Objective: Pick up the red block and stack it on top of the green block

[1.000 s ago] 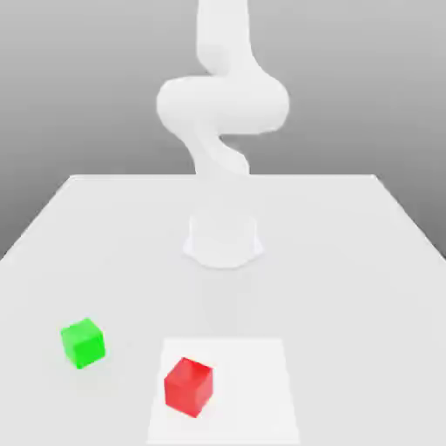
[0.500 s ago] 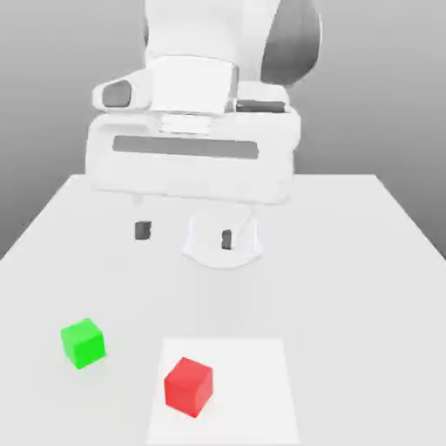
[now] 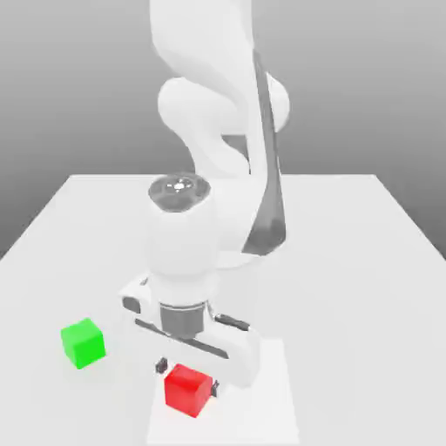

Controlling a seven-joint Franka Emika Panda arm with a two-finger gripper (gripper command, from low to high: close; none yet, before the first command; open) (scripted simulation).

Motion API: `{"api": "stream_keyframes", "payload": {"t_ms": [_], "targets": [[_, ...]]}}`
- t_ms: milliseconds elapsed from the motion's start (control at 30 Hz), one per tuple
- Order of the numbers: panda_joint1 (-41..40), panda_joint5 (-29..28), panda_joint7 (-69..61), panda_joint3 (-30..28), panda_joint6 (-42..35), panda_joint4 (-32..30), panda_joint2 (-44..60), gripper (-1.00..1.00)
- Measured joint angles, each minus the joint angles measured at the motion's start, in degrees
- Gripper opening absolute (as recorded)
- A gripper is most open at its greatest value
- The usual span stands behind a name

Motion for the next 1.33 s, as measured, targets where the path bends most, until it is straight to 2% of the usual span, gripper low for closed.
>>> {"api": "stream_keyframes", "payload": {"t_ms": [167, 367, 700, 900, 933, 1167, 1333], "targets": [[-0.07, -0.14, 0.13, 0.05, 0.19, 0.02, 0.18, -1.00], [-1.35, 0.60, 0.14, 0.34, -8.59, -1.75, -10.36, -1.00], [-19.28, -0.02, 12.44, -8.55, -13.78, -7.35, -21.22, -1.00], [-19.77, 4.00, 10.75, -8.20, -4.41, -7.44, -11.85, -1.00], [-20.04, 4.56, 10.37, -7.83, -2.96, -7.38, -10.32, 1.00], [-20.09, 4.62, 10.32, -7.79, -2.89, -7.38, -10.20, 1.00], [-20.57, 1.37, 12.65, -8.14, -11.32, -7.76, -19.07, 1.00]]}}
